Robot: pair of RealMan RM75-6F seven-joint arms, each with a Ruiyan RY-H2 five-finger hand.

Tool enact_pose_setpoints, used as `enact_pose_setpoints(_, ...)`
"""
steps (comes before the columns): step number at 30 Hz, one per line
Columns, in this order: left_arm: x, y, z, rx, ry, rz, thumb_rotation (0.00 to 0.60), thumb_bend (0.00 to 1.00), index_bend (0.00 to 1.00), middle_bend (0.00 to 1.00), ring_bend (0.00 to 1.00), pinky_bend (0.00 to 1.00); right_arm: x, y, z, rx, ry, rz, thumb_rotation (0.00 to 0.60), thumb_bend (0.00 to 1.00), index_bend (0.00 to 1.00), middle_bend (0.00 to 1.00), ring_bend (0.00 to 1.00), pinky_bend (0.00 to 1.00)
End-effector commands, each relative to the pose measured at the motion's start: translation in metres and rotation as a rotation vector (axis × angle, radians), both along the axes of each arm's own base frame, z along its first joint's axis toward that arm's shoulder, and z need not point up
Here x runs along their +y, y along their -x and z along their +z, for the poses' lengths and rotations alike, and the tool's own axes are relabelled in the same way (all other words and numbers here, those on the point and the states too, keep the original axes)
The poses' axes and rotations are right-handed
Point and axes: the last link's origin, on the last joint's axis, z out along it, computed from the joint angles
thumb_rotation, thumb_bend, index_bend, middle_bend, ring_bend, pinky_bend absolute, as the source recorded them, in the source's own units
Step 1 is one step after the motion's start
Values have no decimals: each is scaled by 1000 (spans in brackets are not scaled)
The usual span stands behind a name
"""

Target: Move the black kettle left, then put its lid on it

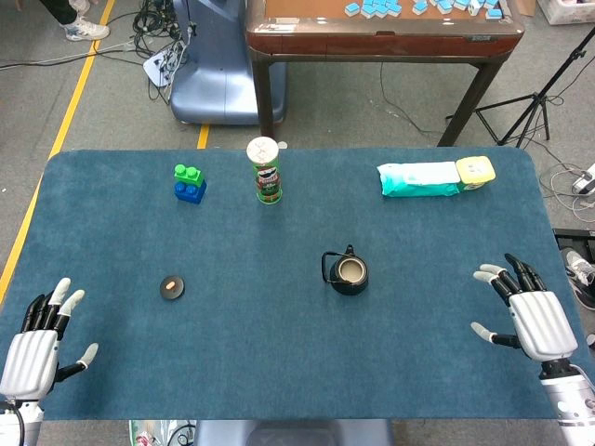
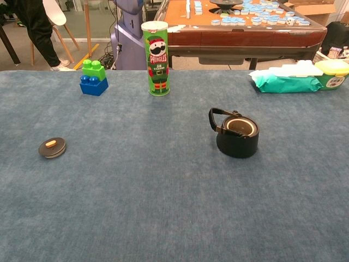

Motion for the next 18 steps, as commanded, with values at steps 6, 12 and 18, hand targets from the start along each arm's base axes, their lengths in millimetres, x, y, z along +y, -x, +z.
enact_pose_setpoints(6,0,0,-1,0,4,3,600,246,114,1,0,0,-2,-1,-1,3,-11,2,600,119,272,237,40,103)
enact_pose_setpoints(12,-2,0,1,-5,-3,2,600,246,114,1,0,0,-3,-3,0,5,-6,12,600,119,272,237,40,103)
enact_pose_setpoints(18,-2,0,3,-9,-2,-2,600,246,114,1,0,0,-11,-13,-3,19,-15,33,600,120,272,236,40,103)
